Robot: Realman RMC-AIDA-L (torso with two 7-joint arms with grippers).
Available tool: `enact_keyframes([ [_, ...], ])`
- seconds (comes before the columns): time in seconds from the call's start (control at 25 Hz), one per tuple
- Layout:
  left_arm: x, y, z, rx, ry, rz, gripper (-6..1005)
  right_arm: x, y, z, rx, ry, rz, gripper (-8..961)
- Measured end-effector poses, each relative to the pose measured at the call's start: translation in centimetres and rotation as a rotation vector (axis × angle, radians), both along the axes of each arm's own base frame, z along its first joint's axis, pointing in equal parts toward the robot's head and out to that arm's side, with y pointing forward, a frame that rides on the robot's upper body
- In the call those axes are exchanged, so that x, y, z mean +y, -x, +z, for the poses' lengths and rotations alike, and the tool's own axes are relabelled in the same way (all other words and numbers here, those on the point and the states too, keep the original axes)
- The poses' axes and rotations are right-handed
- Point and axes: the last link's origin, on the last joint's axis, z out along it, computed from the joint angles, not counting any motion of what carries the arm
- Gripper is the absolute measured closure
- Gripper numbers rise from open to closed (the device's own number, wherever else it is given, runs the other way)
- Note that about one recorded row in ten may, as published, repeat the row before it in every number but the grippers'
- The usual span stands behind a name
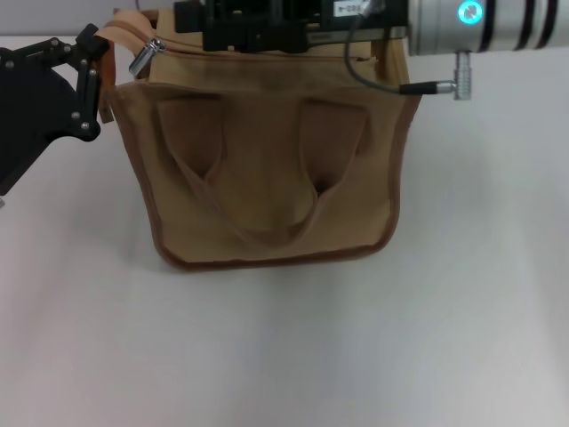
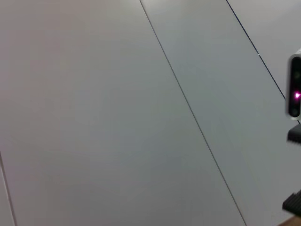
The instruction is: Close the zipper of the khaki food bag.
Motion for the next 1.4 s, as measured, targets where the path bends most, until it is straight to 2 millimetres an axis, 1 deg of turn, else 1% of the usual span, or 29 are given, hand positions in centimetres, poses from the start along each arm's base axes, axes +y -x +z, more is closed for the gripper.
enact_keyframes([
  [0.04,0.0,0.0,0.0,-0.002,0.0,-0.001,995,0.2,0.5,-0.3,-0.014,0.011,-0.014,216],
  [0.32,0.1,-0.1,0.2,-0.013,-0.004,-0.003,995,0.6,1.7,-1.0,-0.058,0.043,-0.045,216],
  [0.56,0.3,-0.3,0.3,-0.018,-0.01,-0.005,995,0.7,2.5,-1.8,-0.1,0.065,-0.057,216],
  [0.88,0.5,-0.7,0.2,-0.024,-0.006,-0.023,995,0.9,2.5,-2.2,-0.116,0.054,-0.077,217],
  [1.4,0.3,-1.6,0.2,-0.047,0.0,-0.076,995,1.0,2.9,-2.9,-0.113,0.051,-0.09,217],
])
